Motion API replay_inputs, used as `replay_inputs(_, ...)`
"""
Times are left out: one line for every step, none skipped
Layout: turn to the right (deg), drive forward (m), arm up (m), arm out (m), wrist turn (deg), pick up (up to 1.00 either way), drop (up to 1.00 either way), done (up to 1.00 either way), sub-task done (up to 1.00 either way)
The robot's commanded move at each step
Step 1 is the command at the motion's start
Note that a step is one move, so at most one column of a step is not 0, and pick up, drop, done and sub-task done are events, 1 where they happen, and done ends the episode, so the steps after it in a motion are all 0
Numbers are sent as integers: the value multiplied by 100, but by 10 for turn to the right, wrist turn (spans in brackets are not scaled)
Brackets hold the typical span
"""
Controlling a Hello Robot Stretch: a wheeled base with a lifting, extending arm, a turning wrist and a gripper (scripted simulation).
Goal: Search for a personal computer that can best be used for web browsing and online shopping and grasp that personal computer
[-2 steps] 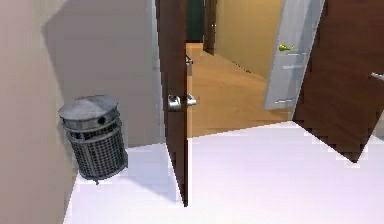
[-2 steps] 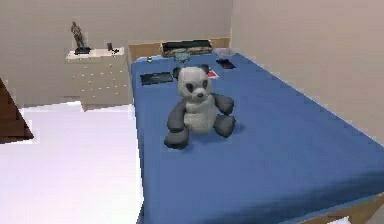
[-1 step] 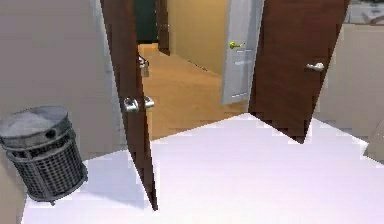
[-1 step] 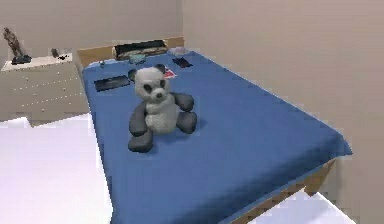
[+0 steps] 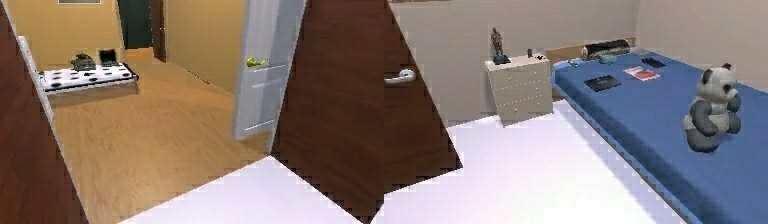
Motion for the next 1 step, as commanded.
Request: replay_inputs(30, 0, 0, 0, 0, 0, 0, 0, 0)
